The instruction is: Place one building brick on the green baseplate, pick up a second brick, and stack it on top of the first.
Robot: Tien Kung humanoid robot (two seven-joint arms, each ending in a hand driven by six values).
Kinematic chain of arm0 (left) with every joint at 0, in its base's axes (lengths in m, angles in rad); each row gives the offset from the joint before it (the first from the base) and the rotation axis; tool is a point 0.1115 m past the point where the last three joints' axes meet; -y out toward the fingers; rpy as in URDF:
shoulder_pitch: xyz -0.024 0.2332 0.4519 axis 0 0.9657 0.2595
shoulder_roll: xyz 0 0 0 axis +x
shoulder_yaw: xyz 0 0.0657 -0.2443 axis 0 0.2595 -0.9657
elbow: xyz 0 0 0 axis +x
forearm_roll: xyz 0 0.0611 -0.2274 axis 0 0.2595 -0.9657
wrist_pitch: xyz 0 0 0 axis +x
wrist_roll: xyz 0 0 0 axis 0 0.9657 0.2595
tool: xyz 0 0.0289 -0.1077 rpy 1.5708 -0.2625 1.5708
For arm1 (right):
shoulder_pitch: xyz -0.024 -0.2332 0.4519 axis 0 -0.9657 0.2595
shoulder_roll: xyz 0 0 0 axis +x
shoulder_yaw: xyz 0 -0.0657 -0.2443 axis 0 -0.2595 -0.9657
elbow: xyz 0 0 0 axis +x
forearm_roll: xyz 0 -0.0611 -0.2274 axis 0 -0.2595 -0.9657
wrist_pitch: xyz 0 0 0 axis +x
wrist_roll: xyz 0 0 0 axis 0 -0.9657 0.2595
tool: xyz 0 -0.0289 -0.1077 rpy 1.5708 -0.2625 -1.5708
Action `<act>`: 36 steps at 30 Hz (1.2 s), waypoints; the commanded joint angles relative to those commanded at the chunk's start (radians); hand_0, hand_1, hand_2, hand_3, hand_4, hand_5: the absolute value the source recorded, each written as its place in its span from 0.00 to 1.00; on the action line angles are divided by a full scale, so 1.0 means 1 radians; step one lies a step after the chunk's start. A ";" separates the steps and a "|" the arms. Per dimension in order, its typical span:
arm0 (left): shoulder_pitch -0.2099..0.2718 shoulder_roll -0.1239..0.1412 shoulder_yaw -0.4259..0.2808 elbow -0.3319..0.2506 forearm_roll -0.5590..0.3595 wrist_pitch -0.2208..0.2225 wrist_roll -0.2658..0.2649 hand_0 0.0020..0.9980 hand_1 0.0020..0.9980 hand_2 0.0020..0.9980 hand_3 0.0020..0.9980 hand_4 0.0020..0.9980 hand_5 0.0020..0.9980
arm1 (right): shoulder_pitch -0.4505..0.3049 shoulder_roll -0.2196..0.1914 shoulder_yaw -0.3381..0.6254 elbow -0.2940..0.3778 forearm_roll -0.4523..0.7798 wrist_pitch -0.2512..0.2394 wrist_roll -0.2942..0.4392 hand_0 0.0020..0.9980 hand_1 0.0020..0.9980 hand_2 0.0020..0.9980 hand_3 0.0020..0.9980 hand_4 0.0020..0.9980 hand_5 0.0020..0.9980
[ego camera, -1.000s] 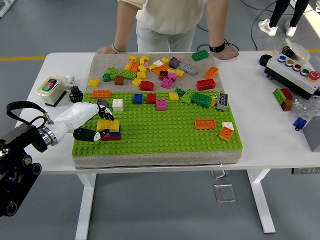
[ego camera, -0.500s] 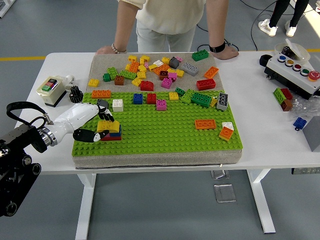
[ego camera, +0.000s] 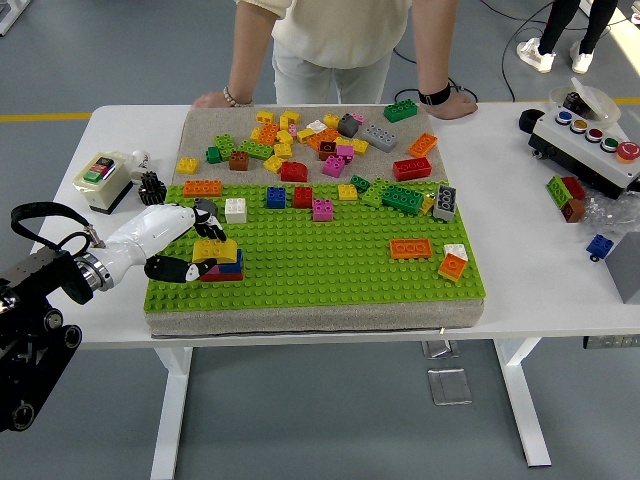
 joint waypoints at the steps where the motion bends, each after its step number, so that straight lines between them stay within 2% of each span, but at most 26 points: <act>1: 0.000 0.000 0.000 0.000 0.000 -0.001 0.000 0.81 0.66 0.59 0.57 0.70 0.02 | 0.000 0.000 0.001 0.000 0.000 0.000 0.000 0.74 0.66 0.71 0.60 0.92 0.50; 36: -0.011 -0.013 0.004 -0.002 0.000 -0.010 -0.001 0.82 0.70 0.60 0.57 0.77 0.09 | 0.001 0.001 -0.003 0.000 0.002 -0.005 0.004 0.74 0.66 0.71 0.60 0.92 0.50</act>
